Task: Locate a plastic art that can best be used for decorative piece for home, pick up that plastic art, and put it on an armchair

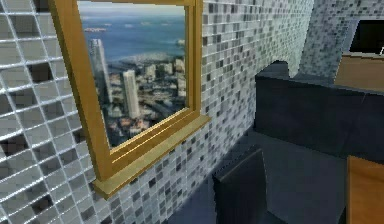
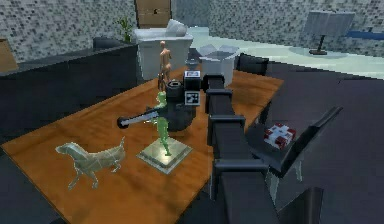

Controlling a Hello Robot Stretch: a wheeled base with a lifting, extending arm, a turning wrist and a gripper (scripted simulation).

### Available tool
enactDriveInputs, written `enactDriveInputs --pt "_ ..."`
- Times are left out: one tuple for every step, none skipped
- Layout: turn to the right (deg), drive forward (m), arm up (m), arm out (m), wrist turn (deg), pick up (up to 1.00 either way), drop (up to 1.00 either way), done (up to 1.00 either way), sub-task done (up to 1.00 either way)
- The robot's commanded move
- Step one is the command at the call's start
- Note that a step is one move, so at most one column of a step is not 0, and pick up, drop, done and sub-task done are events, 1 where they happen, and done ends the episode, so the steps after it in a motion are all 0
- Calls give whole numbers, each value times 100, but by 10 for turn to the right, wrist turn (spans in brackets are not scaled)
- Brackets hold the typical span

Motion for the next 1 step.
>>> enactDriveInputs --pt "0 0 0 0 240 0 0 0 0"
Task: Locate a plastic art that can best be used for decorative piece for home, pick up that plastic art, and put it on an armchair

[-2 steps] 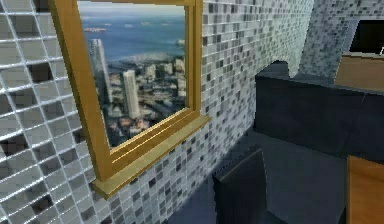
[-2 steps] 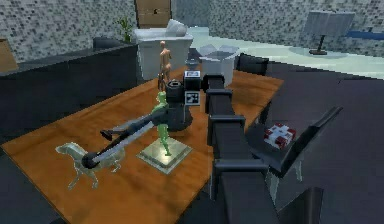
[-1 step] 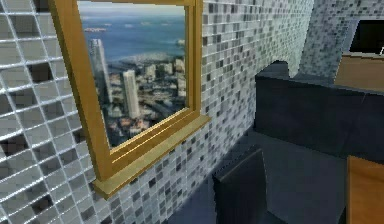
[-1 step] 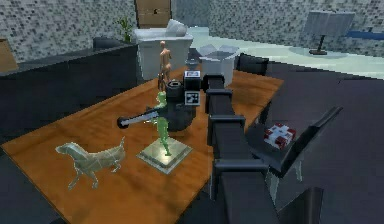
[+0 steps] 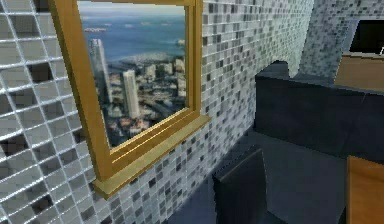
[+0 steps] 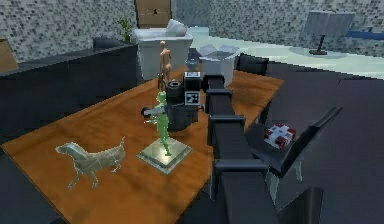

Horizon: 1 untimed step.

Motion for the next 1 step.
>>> enactDriveInputs --pt "0 0 -30 0 0 0 0 0 0"
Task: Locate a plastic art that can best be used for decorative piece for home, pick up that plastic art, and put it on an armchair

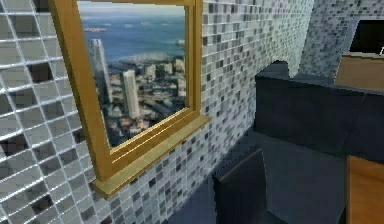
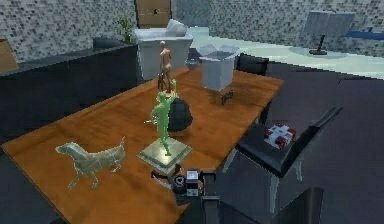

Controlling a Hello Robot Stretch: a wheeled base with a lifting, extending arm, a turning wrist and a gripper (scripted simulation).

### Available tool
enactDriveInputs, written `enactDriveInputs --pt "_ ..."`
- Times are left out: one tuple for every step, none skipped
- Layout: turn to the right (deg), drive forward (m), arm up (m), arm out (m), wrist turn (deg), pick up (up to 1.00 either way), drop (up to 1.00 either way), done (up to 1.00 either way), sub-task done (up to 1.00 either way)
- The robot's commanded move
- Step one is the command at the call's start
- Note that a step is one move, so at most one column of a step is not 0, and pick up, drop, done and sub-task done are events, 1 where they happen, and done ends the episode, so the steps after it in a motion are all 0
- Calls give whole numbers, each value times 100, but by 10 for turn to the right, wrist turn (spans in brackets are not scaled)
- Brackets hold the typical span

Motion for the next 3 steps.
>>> enactDriveInputs --pt "0 0 0 0 0 100 0 0 0" --pt "0 0 10 0 0 0 0 0 0" --pt "0 0 22 0 0 0 0 0 0"
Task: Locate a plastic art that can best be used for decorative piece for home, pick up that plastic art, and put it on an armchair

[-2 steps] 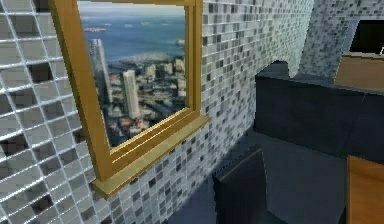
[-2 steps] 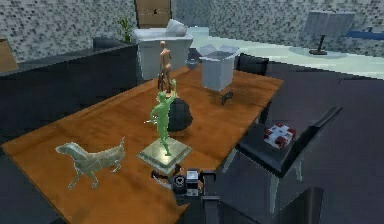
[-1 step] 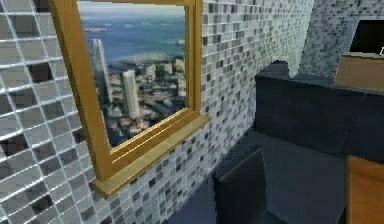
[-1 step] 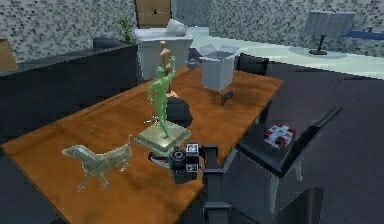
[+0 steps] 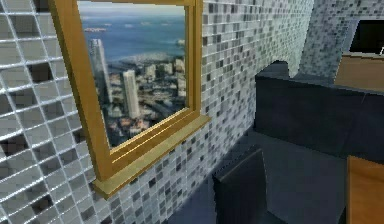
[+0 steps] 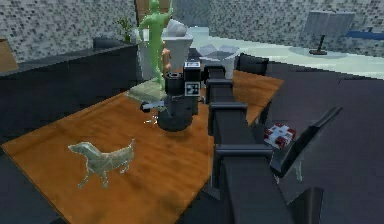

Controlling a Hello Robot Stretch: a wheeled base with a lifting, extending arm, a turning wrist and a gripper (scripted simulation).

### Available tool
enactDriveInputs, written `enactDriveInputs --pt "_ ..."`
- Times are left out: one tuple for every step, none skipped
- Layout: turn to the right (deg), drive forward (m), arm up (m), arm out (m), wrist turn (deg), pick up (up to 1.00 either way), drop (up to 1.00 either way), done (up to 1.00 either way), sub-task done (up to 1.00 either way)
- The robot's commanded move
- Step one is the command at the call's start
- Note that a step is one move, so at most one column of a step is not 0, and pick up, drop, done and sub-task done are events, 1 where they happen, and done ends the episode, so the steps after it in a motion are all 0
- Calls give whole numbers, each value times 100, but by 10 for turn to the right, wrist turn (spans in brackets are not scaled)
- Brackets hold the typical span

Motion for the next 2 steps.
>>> enactDriveInputs --pt "0 0 0 0 -450 0 0 0 0" --pt "0 0 0 0 -450 0 0 0 0"
